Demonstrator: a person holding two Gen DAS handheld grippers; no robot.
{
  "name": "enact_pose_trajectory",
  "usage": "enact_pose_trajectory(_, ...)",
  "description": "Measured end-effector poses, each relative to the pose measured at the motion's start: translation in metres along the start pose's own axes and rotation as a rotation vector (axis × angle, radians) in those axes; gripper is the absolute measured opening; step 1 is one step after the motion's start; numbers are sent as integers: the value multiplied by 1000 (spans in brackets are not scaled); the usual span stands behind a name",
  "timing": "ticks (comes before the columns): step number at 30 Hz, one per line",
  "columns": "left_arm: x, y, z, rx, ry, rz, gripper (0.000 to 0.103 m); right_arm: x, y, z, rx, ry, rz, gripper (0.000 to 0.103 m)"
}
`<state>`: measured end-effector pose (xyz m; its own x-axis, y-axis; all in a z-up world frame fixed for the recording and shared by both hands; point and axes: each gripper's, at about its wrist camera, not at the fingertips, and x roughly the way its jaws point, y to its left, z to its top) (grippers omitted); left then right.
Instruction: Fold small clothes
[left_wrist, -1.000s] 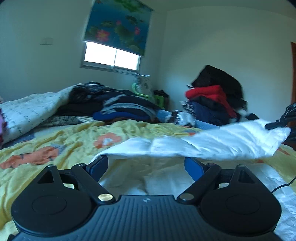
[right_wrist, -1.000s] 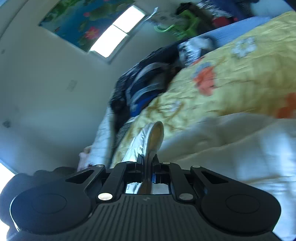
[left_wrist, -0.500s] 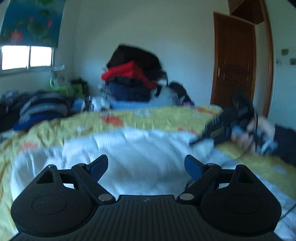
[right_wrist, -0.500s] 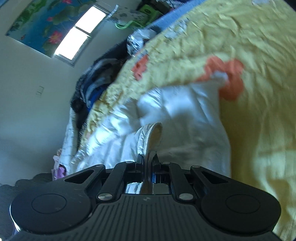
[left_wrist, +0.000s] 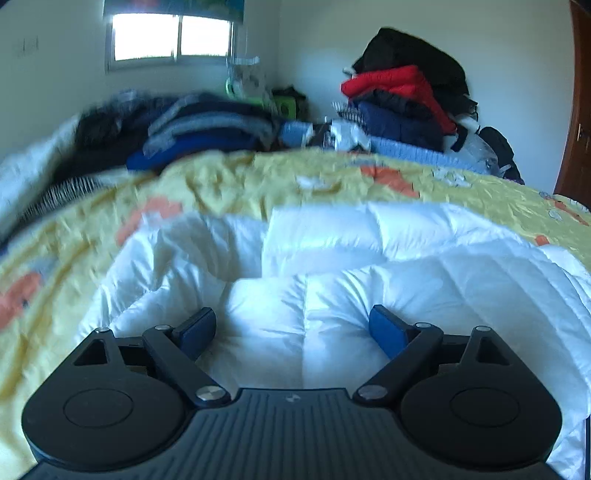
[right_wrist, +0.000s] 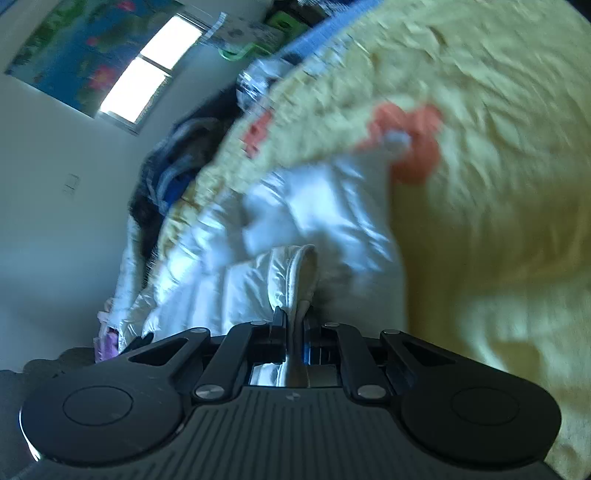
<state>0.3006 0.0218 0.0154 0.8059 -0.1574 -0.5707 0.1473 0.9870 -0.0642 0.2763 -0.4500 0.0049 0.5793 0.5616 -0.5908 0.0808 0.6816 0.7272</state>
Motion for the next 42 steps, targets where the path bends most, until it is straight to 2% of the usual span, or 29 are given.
enact_pose_trajectory(3, 10, 7, -3, -41, 33, -14, 93, 7, -6, -4, 8, -3, -3, 13)
enact_pose_trajectory(5, 15, 7, -2, -59, 49, -26, 93, 11, -8, -6, 7, -5, 0, 12)
enact_pose_trajectory(10, 12, -2, -1, -32, 42, 21, 95, 11, -7, -7, 6, -14, 0, 13)
enact_pose_trajectory(12, 0, -4, 0, -33, 21, 50, 94, 6, -4, -7, 8, -27, 12, 19)
enact_pose_trajectory(13, -10, -4, 0, -39, 4, 51, 94, 0, -2, -8, 12, -39, 20, 27)
enact_pose_trajectory(14, -23, -3, -1, -40, -22, 39, 94, -9, 0, -9, 12, -61, 33, 37)
enact_pose_trajectory(16, -50, -2, -3, -19, -87, 18, 94, -29, 6, -12, -10, -126, 53, 46)
enact_pose_trajectory(19, -79, -1, -3, 39, -167, 32, 94, -60, 24, -19, -104, -264, -6, 48)
enact_pose_trajectory(21, -82, -1, 1, 40, -173, 23, 94, -67, 42, -25, -194, -326, -46, 48)
enact_pose_trajectory(23, -73, -4, 5, 33, -147, 16, 94, -55, 60, -29, -261, -301, -38, 49)
enact_pose_trajectory(26, -51, -20, 9, 42, -120, 35, 94, -17, 84, -36, -375, -224, -45, 55)
enact_pose_trajectory(28, -37, -32, 6, 63, -95, 51, 94, 8, 99, -43, -478, -217, -83, 56)
enact_pose_trajectory(29, -30, -38, 4, 78, -76, 66, 94, 20, 106, -46, -545, -220, -111, 59)
enact_pose_trajectory(30, -23, -41, 1, 90, -58, 80, 94, 29, 112, -48, -598, -224, -143, 57)
enact_pose_trajectory(32, -15, -43, -5, 96, -31, 86, 94, 49, 116, -51, -694, -210, -221, 61)
enact_pose_trajectory(35, -9, -35, -11, 68, -11, 61, 95, 64, 105, -52, -711, -190, -255, 68)
enact_pose_trajectory(38, -4, -33, -13, 58, 14, 50, 96, 67, 88, -54, -664, -172, -217, 67)
enact_pose_trajectory(42, 3, -40, -14, 88, 38, 88, 97, 75, 94, -61, -704, -179, -254, 67)
